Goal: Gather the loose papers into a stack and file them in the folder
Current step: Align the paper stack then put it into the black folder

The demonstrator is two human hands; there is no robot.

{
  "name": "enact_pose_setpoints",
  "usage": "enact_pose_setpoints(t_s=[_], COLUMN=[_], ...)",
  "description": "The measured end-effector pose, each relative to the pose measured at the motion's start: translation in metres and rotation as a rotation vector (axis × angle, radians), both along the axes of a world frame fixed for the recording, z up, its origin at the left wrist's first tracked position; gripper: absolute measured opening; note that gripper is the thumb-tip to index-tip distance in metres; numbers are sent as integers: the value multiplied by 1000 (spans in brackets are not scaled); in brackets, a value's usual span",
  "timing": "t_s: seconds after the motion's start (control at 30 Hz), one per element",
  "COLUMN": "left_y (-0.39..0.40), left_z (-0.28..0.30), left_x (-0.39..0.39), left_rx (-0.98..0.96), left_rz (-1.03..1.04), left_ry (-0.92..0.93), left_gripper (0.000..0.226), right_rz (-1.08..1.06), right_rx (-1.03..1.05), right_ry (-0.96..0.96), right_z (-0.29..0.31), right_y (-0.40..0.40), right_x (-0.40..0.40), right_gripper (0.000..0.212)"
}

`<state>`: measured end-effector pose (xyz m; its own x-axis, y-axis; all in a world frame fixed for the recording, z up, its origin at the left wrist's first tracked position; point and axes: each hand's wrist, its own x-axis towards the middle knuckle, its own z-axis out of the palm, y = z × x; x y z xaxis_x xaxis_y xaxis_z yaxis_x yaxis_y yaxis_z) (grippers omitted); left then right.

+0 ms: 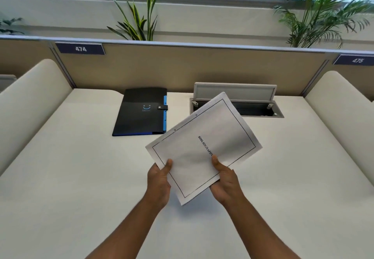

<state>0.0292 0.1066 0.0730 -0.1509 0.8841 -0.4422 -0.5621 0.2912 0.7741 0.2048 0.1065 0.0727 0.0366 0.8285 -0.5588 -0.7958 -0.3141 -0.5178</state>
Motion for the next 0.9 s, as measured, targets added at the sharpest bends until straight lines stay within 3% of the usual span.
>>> enact_pose_setpoints(t_s=[0.2, 0.33, 0.4, 0.47, 0.63, 0.77, 0.9], left_y=[15, 29, 29, 26, 10, 4, 5], left_z=[8, 10, 12, 15, 26, 9, -1], left_x=[-40, -49, -35, -15, 20, 21, 14], left_rx=[101, 110, 153, 194, 403, 388, 353], left_rz=[18, -8, -21, 4, 79, 44, 77], left_ry=[377, 607, 682, 749, 774, 786, 795], left_gripper=[20, 19, 21, 26, 26, 26, 27], right_rz=[-38, 231, 284, 197, -100, -25, 21], right_rx=[223, 262, 293, 321, 381, 442, 375], right_ry=[-104, -635, -770, -830, -940, -970, -1044], right_z=[8, 20, 23, 25, 18, 4, -3], right_y=[20, 27, 28, 25, 10, -7, -7], right_x=[67, 106, 105, 93, 54, 41, 42], right_gripper=[39, 33, 35, 30, 8, 30, 32])
